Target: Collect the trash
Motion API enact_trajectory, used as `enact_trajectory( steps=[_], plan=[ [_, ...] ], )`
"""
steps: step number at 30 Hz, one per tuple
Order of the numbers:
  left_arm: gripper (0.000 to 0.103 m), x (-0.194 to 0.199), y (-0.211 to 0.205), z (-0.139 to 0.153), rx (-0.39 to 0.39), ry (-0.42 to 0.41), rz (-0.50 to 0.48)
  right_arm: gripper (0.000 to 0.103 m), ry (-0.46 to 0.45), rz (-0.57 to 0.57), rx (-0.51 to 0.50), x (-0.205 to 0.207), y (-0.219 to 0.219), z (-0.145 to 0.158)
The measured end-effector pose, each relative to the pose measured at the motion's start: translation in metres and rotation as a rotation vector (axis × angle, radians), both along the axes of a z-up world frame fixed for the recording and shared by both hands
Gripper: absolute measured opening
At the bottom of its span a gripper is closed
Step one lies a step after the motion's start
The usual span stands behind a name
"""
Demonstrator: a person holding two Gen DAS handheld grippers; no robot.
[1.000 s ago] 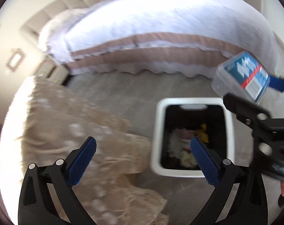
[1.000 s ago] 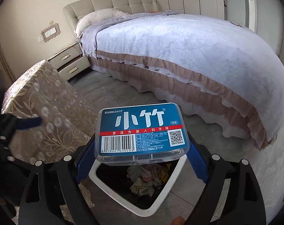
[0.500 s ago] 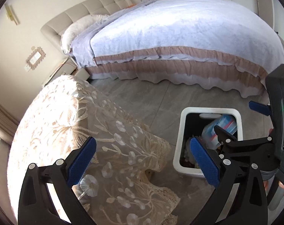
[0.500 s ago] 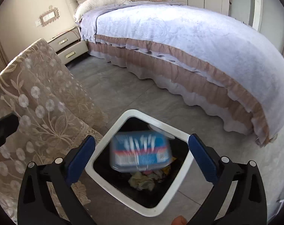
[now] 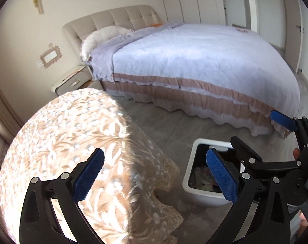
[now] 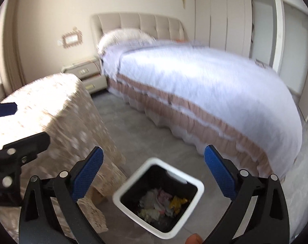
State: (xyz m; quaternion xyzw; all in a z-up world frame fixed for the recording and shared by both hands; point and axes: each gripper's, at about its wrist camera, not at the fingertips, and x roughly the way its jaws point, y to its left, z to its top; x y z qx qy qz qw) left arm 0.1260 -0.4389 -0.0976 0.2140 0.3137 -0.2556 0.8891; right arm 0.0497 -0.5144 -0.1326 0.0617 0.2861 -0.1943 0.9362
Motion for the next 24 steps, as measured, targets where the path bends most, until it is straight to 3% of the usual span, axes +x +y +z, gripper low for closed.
enact_trajectory(
  steps=[6, 10, 17, 24],
  plan=[
    [0.098, -0.022, 0.051, 0.040, -0.068, -0.105, 0.067, 0.099, -0.092, 0.038, -0.054, -0.010, 0.037, 0.041],
    [0.098, -0.031, 0.092, 0.063, -0.143, -0.112, 0.097, 0.099, -0.124, 0.060, -0.099, -0.011, 0.067, 0.062],
    [0.098, -0.054, 0.172, 0.094, -0.260, -0.173, 0.181, 0.099, -0.190, 0.142, -0.093, -0.019, 0.124, 0.100],
    [0.098, -0.074, 0.250, 0.109, -0.289, -0.251, 0.290, 0.099, -0.211, 0.248, -0.047, -0.015, 0.188, 0.122]
  ],
)
